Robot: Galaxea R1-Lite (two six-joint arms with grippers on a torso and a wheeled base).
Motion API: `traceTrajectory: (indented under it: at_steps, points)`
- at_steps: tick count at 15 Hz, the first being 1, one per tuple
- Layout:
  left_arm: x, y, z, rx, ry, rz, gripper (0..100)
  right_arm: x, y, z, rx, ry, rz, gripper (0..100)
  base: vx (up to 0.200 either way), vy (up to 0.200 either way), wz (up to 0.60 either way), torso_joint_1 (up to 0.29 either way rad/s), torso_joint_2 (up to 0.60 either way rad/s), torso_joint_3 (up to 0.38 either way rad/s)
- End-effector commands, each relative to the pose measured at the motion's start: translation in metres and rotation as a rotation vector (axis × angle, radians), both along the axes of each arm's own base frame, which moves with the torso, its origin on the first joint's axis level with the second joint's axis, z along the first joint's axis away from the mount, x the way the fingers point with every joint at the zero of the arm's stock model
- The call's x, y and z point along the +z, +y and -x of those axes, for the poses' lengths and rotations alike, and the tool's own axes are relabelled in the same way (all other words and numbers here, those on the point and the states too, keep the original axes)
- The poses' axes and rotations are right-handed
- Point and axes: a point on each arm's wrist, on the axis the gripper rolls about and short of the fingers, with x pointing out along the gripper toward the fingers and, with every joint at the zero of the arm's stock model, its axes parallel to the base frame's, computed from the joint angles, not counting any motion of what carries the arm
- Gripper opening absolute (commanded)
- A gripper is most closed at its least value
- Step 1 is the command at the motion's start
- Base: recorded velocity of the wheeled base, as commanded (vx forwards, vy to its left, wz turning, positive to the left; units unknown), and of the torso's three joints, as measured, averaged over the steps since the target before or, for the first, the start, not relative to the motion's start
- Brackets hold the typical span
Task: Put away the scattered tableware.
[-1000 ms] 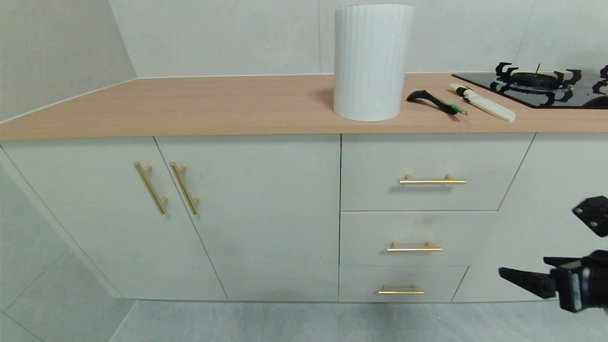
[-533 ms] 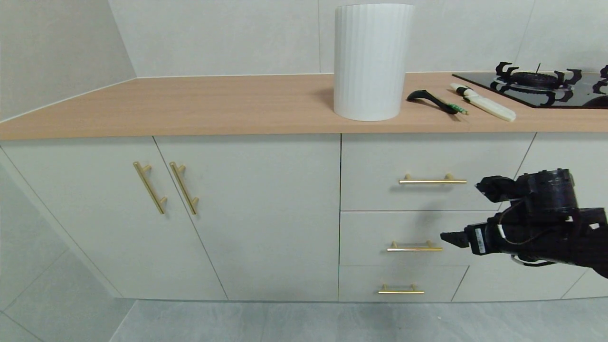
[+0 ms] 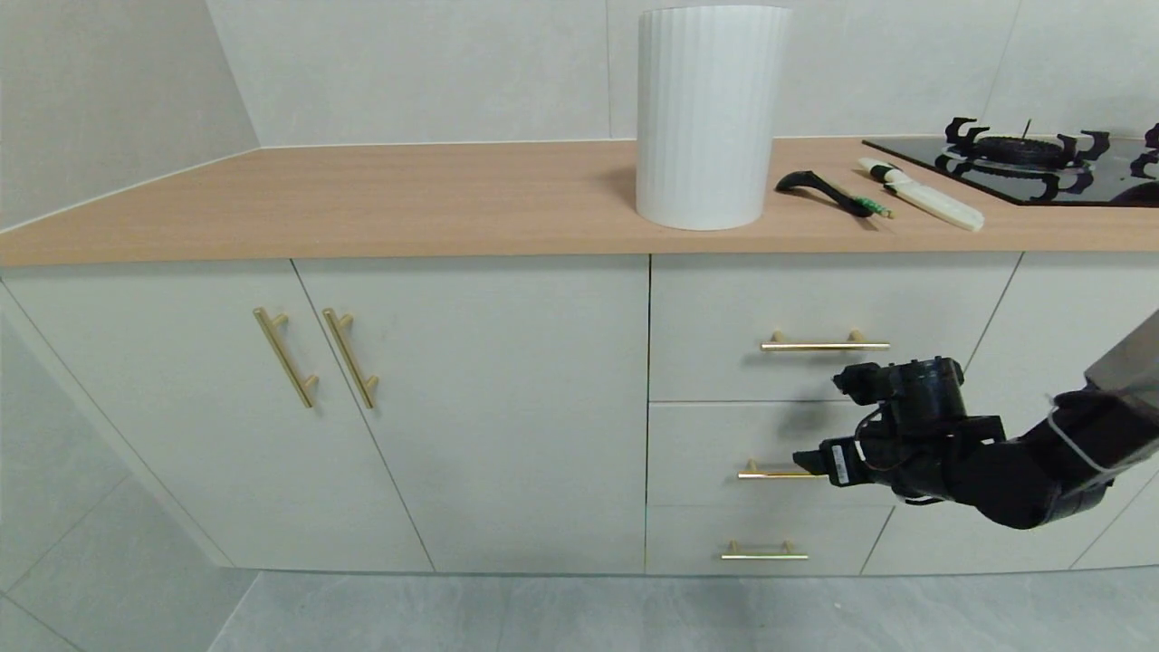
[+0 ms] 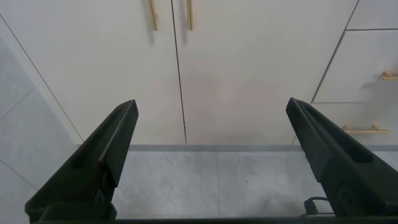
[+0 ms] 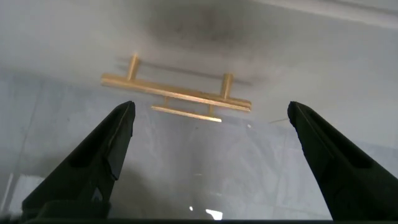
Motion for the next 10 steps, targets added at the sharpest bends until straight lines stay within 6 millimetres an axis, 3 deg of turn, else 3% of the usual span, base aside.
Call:
traceTrajectory:
  at_steps: [1, 10]
  points:
    - [0.000, 0.000, 0.000, 0.000, 0.002, 0.000, 100, -0.029, 0.008, -0.005, -0.011, 0.050, 0.007, 100, 0.000, 0.000, 0.00, 0.000, 0.00, 0.000]
    - [0.000, 0.000, 0.000, 0.000, 0.002, 0.000, 100, -0.054, 0.013, -0.028, -0.099, -0.030, 0.006, 100, 0.000, 0.000, 0.00, 0.000, 0.00, 0.000]
